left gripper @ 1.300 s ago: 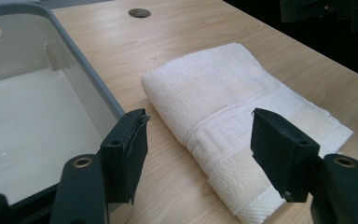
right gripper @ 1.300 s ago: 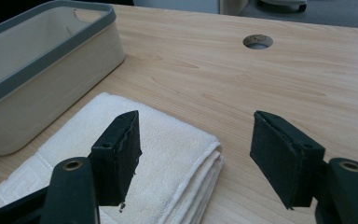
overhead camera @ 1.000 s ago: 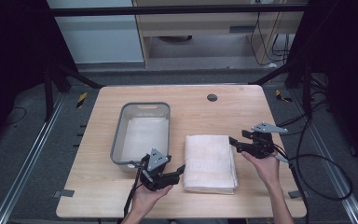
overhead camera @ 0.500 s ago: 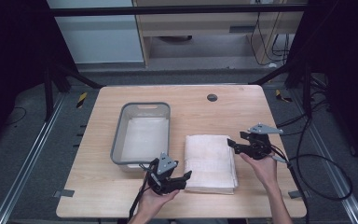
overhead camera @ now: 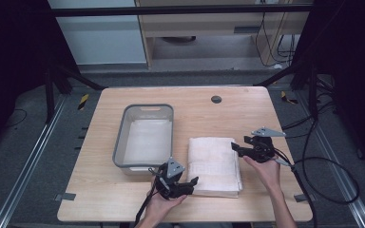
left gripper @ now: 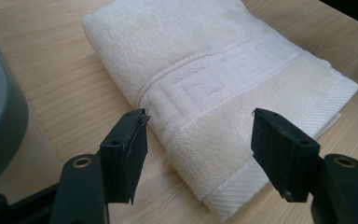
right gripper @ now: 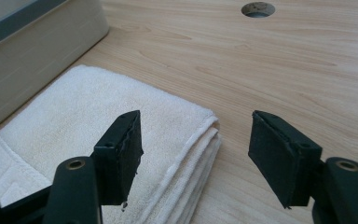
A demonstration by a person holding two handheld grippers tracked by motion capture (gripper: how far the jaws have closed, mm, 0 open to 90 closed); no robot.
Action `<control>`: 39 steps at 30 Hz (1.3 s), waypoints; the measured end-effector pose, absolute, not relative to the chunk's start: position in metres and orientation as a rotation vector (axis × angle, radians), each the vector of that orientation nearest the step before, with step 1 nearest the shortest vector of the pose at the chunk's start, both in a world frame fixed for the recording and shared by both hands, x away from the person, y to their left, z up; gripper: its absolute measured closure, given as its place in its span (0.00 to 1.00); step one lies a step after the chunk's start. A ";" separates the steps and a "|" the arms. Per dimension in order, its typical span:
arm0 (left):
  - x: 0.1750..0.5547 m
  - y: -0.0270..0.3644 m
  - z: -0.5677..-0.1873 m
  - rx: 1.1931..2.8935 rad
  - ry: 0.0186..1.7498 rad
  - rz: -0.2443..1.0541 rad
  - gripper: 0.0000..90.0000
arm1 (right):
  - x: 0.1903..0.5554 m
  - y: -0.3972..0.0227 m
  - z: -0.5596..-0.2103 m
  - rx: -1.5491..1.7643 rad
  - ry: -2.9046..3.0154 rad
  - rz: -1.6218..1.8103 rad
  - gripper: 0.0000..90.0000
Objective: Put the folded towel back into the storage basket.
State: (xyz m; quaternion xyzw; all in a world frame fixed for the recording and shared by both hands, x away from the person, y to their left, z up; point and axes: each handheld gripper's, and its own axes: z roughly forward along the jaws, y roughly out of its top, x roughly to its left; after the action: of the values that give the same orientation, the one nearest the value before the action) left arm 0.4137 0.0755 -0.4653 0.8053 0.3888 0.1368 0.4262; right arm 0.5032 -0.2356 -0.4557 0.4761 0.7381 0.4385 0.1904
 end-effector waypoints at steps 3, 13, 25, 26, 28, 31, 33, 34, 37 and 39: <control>0.415 0.075 -0.467 2.024 0.977 0.341 0.39 | 0.505 -0.233 -0.459 1.342 2.081 1.227 0.39; 0.420 0.070 -0.480 2.035 0.996 0.325 0.36 | 0.510 -0.227 -0.468 1.346 2.105 1.204 0.38; 0.424 0.066 -0.490 2.050 0.999 0.305 0.31 | 0.515 -0.221 -0.481 1.363 2.151 1.156 0.38; 0.424 0.065 -0.490 2.051 0.999 0.308 0.31 | 0.515 -0.221 -0.481 1.368 2.152 1.157 0.38; 0.425 0.065 -0.490 2.052 1.000 0.307 0.31 | 0.516 -0.221 -0.483 1.369 2.156 1.155 0.38; 0.426 0.065 -0.492 2.054 1.004 0.296 0.31 | 0.516 -0.220 -0.485 1.377 2.160 1.150 0.38; 0.426 0.065 -0.494 2.051 1.010 0.289 0.31 | 0.516 -0.219 -0.486 1.373 2.165 1.143 0.38; 0.427 0.064 -0.494 2.051 1.012 0.287 0.31 | 0.517 -0.219 -0.487 1.370 2.167 1.142 0.38; 0.428 0.064 -0.494 2.057 1.015 0.273 0.31 | 0.517 -0.219 -0.489 1.391 2.169 1.145 0.38; 0.429 0.064 -0.496 2.060 1.018 0.263 0.31 | 0.518 -0.221 -0.492 1.413 2.168 1.160 0.37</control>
State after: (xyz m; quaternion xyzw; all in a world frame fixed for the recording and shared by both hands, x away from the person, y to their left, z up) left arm 0.4288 0.0637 -0.4955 0.8154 0.4030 0.1042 0.4024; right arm 0.5178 -0.2206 -0.4915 0.4923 0.7557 0.4042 0.1523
